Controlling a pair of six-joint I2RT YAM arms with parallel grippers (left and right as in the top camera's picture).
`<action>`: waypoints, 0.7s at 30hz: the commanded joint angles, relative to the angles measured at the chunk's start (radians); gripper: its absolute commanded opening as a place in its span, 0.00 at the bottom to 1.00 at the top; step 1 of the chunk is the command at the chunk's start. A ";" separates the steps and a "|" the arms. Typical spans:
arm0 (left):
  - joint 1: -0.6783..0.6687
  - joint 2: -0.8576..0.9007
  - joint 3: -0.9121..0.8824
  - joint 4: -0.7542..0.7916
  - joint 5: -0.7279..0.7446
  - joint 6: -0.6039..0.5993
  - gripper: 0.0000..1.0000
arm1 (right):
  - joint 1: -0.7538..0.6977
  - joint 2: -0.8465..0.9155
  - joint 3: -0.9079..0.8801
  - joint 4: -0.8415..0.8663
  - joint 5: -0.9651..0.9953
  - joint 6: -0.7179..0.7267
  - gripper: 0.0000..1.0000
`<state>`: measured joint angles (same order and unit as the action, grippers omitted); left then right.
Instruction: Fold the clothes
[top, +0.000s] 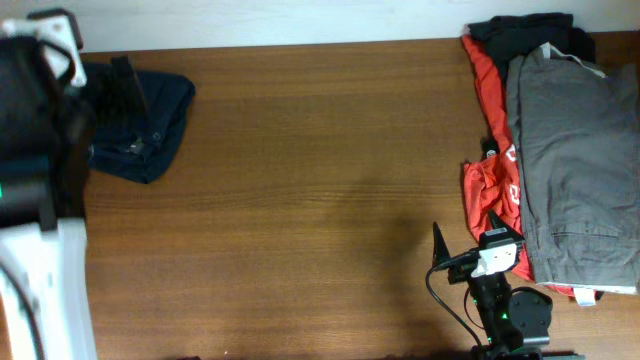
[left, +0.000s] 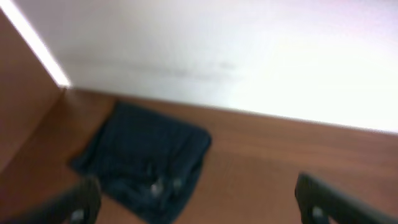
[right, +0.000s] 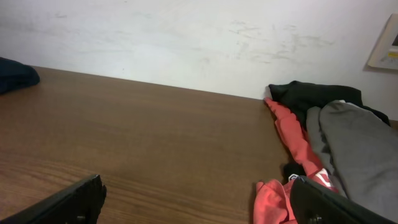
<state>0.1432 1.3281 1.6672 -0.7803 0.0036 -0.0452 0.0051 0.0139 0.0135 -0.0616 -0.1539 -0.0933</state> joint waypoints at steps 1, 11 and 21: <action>0.002 -0.165 -0.247 0.142 0.139 0.012 0.99 | -0.006 -0.011 -0.008 -0.001 0.008 -0.004 0.99; 0.000 -0.727 -1.145 0.869 0.287 -0.033 0.99 | -0.006 -0.011 -0.008 -0.001 0.008 -0.004 0.99; -0.030 -1.050 -1.547 0.948 0.099 -0.034 0.99 | -0.006 -0.011 -0.008 -0.002 0.008 -0.004 0.99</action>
<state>0.1371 0.3264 0.1757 0.1539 0.1963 -0.0719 0.0051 0.0139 0.0135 -0.0616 -0.1535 -0.0937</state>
